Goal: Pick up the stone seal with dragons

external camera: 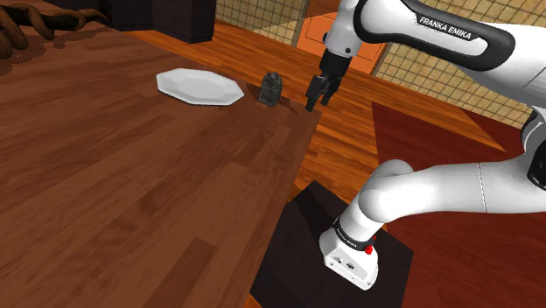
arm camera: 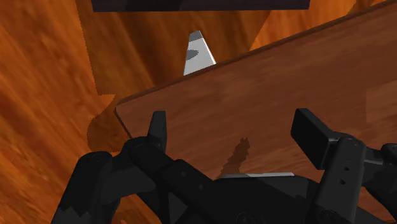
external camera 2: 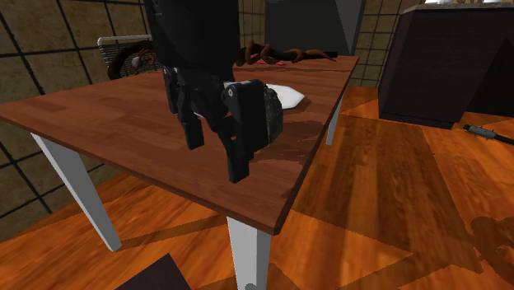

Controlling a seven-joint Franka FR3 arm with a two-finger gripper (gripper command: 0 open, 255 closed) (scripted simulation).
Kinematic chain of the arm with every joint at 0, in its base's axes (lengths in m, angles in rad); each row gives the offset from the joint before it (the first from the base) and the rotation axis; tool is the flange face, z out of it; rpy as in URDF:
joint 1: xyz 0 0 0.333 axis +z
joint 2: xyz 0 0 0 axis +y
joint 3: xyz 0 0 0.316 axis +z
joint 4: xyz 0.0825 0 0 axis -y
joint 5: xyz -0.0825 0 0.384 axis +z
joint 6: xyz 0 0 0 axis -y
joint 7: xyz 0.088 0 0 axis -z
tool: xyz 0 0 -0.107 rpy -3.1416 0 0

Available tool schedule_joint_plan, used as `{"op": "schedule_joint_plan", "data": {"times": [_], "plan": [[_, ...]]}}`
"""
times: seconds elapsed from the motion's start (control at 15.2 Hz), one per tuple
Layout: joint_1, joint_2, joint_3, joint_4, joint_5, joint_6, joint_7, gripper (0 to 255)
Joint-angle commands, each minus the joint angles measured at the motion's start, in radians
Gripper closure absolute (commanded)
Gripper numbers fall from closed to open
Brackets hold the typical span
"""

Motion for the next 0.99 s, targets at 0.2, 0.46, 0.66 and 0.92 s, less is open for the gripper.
{"op": "schedule_joint_plan", "data": {"times": [0.2,0.46,0.66,0.92], "plan": [[-0.004,0.129,0.047,0.130,0.004,-0.022,0.060,0],[-0.015,0.304,0.107,0.323,-0.005,-0.070,0.142,0],[-0.023,0.441,0.149,0.485,-0.024,-0.121,0.205,0],[-0.024,0.587,0.189,0.668,-0.055,-0.188,0.272,0]]}}
